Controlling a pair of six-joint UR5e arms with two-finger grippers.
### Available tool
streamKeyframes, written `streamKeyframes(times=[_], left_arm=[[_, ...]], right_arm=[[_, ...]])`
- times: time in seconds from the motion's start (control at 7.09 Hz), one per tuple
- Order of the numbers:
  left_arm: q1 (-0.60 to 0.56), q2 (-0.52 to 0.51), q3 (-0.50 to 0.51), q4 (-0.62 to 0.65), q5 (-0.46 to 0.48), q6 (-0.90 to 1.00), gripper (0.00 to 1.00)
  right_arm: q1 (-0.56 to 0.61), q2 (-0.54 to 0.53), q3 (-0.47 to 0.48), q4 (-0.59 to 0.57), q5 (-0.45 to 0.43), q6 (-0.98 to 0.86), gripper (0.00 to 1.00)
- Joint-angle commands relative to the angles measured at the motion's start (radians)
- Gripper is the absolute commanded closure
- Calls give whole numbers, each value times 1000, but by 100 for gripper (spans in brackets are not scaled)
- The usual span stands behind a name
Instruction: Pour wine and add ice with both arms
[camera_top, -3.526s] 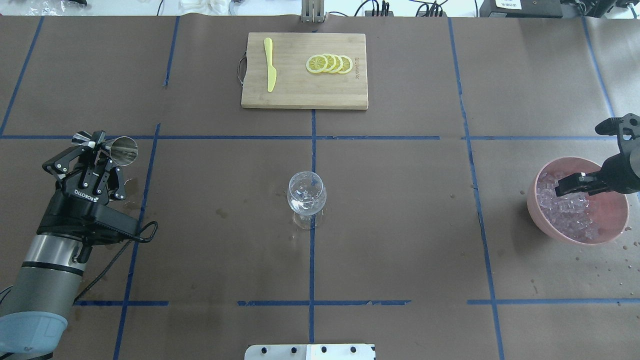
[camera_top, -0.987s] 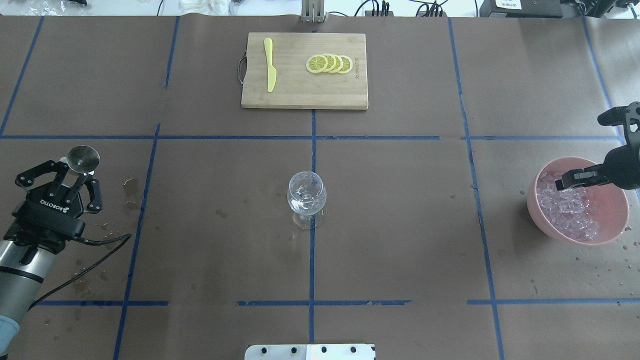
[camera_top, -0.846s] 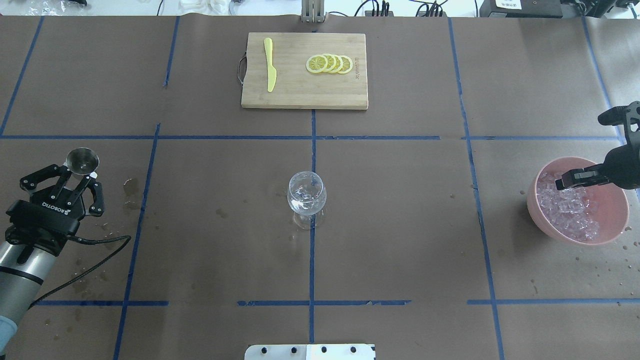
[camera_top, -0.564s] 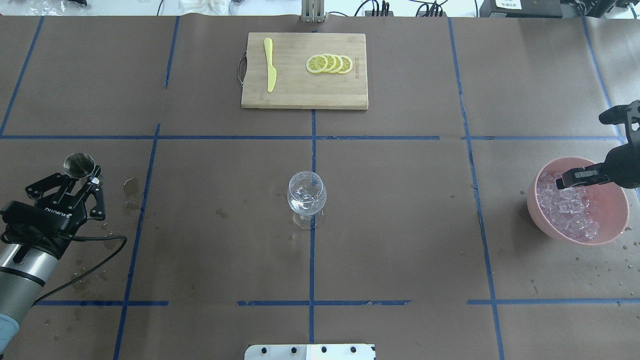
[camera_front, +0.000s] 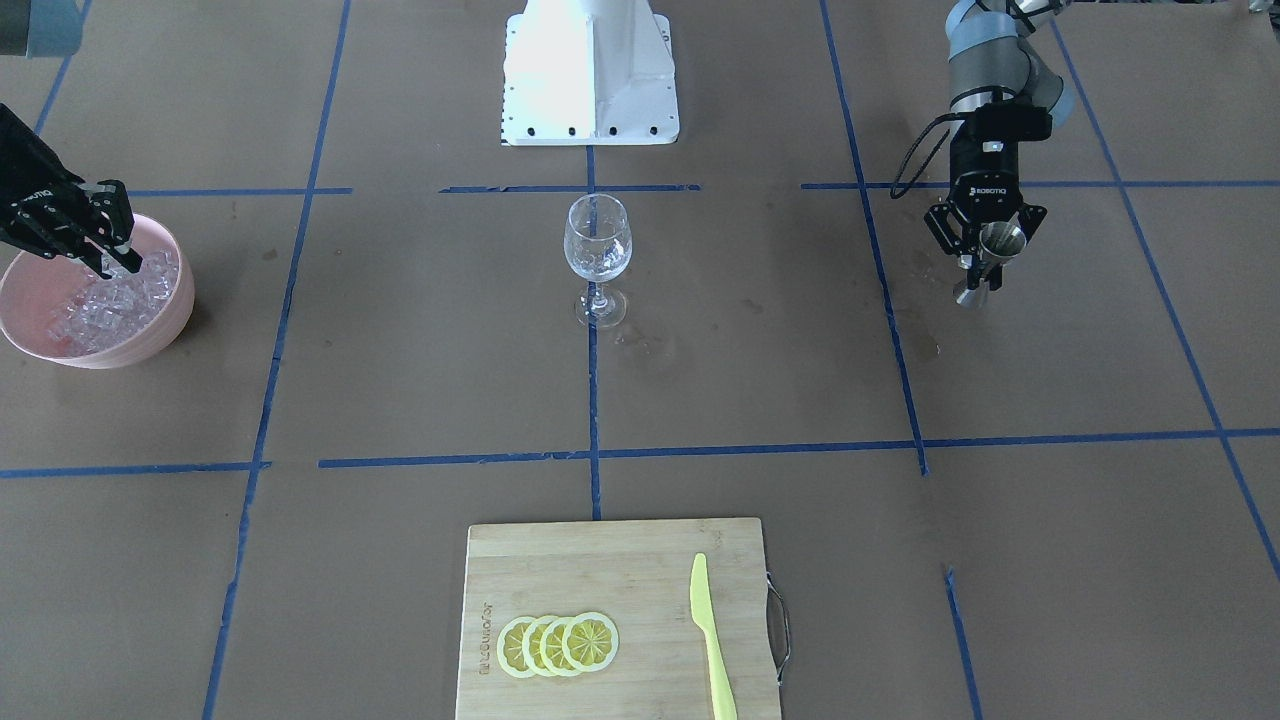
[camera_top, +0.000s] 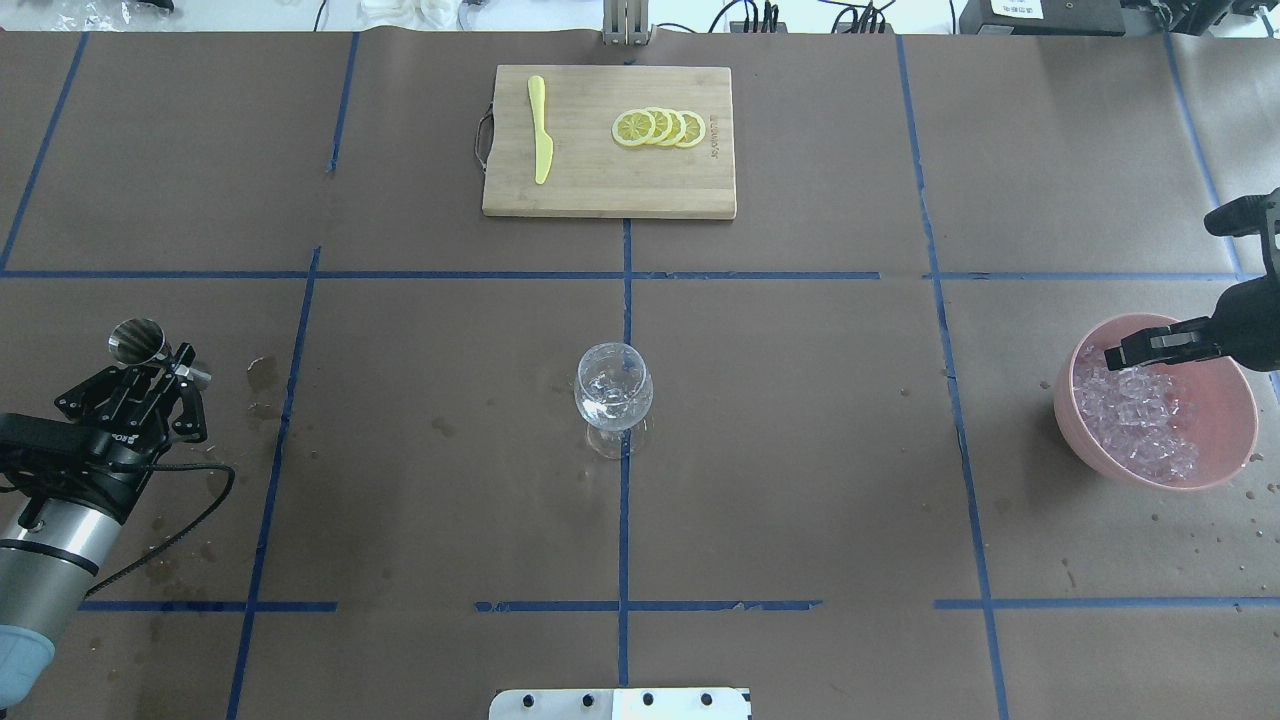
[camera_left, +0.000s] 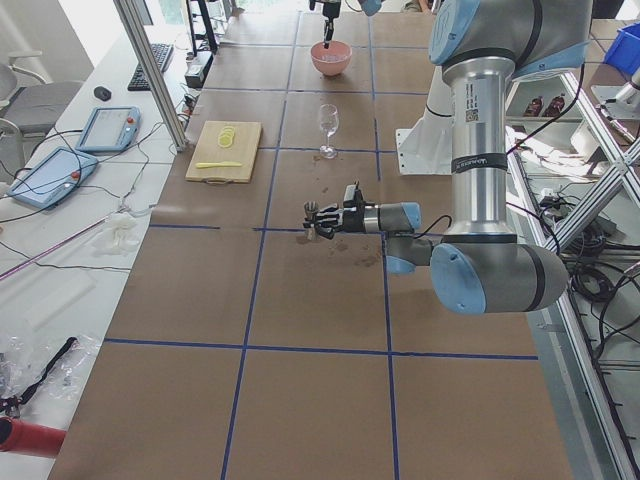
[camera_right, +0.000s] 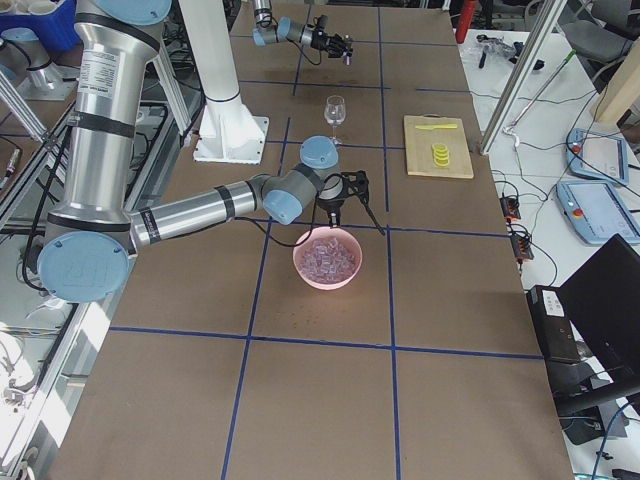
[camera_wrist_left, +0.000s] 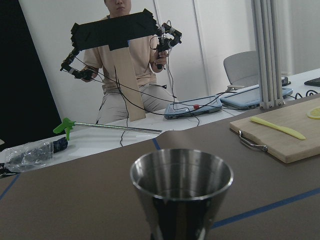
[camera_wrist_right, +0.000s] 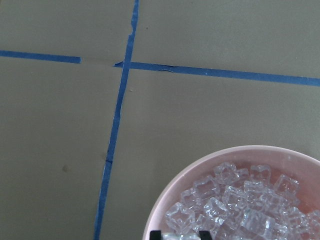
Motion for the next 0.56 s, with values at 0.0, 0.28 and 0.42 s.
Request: streamKeyframes(times=[0.0,0.28,0.42], left_arm=[[18,-28,27,6,15,-132,100],[26,-104,116,6,22,-238,100],[26,-105,127,6,24,-238,100]], right_arm=[[1,-1,30,-1,4,4,100],[16,2,45,-1,46,10,100],[25,6,47,2,54,45,100]])
